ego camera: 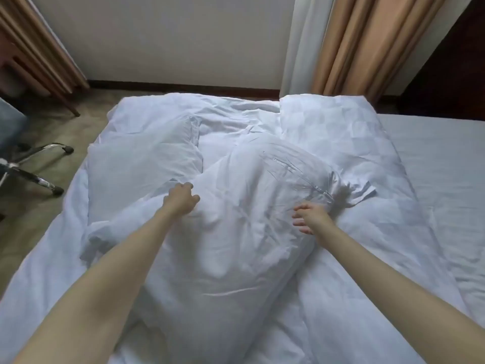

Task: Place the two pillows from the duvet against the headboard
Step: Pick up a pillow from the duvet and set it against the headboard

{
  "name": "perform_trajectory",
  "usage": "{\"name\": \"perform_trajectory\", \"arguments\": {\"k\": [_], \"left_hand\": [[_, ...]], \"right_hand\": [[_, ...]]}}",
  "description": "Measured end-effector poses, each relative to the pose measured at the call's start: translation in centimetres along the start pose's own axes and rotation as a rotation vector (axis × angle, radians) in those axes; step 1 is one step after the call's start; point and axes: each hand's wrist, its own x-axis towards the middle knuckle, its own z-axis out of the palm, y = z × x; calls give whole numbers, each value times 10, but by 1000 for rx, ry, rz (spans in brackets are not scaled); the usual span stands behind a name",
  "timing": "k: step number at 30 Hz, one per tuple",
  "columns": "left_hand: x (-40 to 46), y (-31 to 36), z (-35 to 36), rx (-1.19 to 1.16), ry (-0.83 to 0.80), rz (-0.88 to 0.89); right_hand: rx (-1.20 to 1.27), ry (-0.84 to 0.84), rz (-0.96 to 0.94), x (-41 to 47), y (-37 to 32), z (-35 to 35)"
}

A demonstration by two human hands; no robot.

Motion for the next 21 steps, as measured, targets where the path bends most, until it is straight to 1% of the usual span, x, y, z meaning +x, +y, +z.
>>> {"name": "perform_trajectory", "arguments": {"k": [4, 7, 11, 15, 18, 21], "left_hand": [[24, -6, 1, 118, -52, -63], [45, -10, 5, 140, -86, -101], [58, -17, 16, 47, -153, -132], [55, -14, 28, 16, -131, -142], [44, -3, 36, -35, -124, -117], [25, 10, 43, -128, -89, -84]], "right_hand": [[10, 60, 116, 25, 0, 1], [2, 65, 189, 42, 7, 4], [-69, 37, 205, 60, 16, 15], [-179, -30, 175, 63, 24, 19], [-219, -80, 183, 61, 25, 15], [-242, -75, 193, 55, 25, 8]]}}
